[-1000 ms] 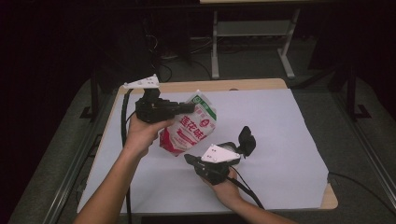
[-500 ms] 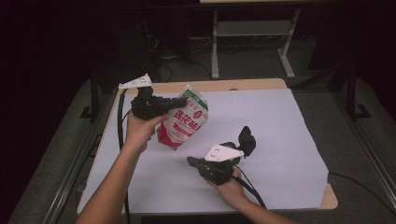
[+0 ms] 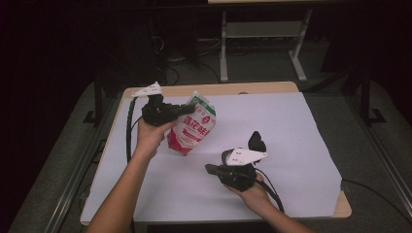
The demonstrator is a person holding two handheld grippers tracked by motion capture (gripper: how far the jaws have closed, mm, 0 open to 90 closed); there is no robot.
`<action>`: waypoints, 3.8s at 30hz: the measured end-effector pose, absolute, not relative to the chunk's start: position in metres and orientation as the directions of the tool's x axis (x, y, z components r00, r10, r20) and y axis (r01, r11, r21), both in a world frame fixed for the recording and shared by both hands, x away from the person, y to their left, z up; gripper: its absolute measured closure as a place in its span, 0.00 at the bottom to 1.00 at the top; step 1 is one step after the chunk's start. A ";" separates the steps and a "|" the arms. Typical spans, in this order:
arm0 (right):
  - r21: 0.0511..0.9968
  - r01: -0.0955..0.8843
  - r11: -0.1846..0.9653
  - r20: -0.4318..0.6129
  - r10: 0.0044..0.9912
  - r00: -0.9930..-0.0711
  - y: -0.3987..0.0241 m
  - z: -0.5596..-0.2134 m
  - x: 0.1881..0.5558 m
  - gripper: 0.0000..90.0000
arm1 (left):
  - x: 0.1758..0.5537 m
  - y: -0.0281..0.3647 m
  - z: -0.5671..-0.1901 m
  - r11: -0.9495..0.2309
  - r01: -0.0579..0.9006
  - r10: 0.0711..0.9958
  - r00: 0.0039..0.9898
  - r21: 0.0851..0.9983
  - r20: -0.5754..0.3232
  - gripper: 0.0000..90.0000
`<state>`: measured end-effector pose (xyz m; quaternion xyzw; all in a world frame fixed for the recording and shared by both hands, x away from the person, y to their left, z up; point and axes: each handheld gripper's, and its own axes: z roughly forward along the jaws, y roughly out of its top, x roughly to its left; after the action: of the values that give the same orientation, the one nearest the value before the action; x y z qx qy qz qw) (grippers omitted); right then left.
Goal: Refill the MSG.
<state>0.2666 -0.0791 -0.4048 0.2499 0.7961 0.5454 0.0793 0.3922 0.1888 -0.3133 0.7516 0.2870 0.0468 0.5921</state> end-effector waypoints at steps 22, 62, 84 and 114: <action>0.891 0.339 0.301 0.173 0.466 -0.868 -0.111 -0.400 0.273 1.00 | 0.370 0.229 -0.314 -0.163 0.374 0.522 0.818 0.913 -0.242 1.00; 0.894 0.337 0.296 0.164 0.482 -0.860 -0.114 -0.398 0.281 1.00 | 0.326 0.325 -0.380 -0.182 0.412 0.592 0.771 0.893 -0.235 1.00; 0.891 0.335 0.306 0.157 0.485 -0.860 -0.113 -0.401 0.281 1.00 | 0.308 0.329 -0.386 -0.320 0.409 0.602 0.784 0.854 -0.150 0.72; 0.886 0.346 0.309 0.163 0.492 -0.855 -0.123 -0.404 0.276 1.00 | 0.274 0.348 -0.412 -0.350 0.459 0.688 0.718 0.816 -0.108 0.22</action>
<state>0.2762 -0.1233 -0.4040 0.2600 0.8059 0.5274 0.0689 0.2741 0.3482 -0.4118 0.8117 0.3533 0.1280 0.4472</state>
